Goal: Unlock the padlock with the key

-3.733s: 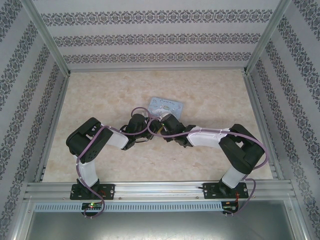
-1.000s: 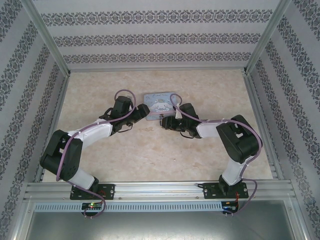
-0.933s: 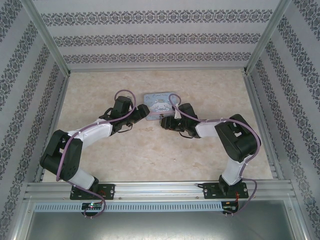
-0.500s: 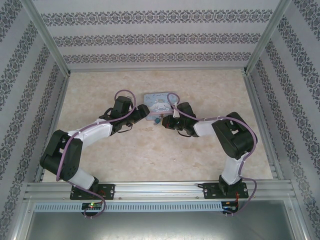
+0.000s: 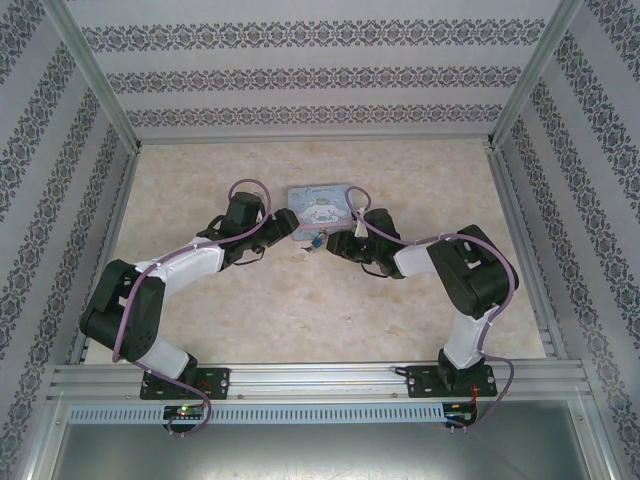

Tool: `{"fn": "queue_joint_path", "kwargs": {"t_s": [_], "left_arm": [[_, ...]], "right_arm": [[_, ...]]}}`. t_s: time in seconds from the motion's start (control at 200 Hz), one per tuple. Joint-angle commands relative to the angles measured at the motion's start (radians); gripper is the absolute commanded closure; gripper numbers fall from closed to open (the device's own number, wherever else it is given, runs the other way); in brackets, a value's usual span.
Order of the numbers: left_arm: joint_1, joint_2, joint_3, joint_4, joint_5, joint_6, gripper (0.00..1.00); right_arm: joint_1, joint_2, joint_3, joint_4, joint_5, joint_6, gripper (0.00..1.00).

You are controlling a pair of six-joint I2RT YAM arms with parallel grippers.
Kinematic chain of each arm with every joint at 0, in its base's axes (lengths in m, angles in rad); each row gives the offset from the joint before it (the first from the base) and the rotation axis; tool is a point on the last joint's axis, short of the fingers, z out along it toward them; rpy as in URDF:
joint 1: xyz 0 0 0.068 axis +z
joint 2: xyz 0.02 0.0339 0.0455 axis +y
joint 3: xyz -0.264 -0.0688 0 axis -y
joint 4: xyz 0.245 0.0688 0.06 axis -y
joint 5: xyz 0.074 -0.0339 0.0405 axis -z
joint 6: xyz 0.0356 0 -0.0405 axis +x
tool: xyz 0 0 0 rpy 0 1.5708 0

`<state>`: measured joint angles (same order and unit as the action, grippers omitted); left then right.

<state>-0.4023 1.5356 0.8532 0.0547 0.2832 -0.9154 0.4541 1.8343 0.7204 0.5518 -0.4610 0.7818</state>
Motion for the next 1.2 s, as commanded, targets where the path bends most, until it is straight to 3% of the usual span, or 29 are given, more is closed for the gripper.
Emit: {"fn": "queue_joint_path", "kwargs": {"t_s": [0.0, 0.27, 0.57, 1.194], "left_arm": [[0.013, -0.002, 0.016, -0.019, 0.005, 0.031, 0.17], [0.019, 0.018, 0.050, -0.038, 0.004, 0.041, 0.17], [0.031, 0.044, 0.095, -0.055, 0.008, 0.055, 0.17], [0.036, 0.088, 0.109, -0.046, 0.025, 0.058, 0.17]], "right_arm": [[0.000, 0.001, -0.033, 0.095, 0.007, 0.069, 0.57], [0.032, 0.052, -0.039, 0.217, 0.045, 0.159, 0.59], [0.072, 0.073, -0.035, 0.232, 0.153, 0.220, 0.70], [0.084, 0.176, 0.010, 0.362, 0.193, 0.335, 0.73]]}}
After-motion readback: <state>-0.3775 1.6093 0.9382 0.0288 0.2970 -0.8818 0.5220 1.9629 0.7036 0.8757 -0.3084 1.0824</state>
